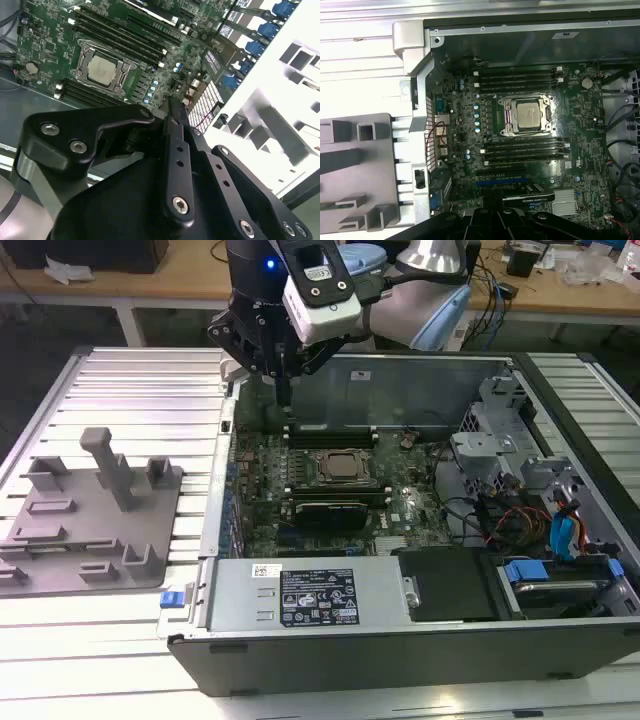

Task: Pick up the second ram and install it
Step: 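Reach for the second ram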

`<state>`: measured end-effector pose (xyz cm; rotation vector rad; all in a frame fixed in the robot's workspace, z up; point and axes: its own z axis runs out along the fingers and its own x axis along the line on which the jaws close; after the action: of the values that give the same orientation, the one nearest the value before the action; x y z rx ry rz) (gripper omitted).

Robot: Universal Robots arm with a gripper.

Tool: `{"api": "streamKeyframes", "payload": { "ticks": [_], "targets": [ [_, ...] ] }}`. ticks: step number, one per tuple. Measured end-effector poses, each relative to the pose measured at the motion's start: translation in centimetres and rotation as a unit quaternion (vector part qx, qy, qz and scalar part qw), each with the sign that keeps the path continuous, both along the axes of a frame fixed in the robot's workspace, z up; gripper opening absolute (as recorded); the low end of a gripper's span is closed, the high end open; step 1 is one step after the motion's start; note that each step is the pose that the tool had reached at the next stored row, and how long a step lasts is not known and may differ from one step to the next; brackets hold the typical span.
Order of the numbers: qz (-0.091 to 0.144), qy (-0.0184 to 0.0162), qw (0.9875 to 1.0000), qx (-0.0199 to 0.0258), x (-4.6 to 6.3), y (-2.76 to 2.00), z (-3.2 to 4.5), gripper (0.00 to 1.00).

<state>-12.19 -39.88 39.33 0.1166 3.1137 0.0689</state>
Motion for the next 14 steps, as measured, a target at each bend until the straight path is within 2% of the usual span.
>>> {"api": "streamKeyframes", "payload": {
  "ticks": [10, 14],
  "targets": [
    [0.0, 0.0, 1.0, 0.0, 0.0, 0.0, 0.0, 0.08],
    [0.0, 0.0, 1.0, 0.0001, -1.2, 0.01, 0.0, 0.08]
  ]
}}
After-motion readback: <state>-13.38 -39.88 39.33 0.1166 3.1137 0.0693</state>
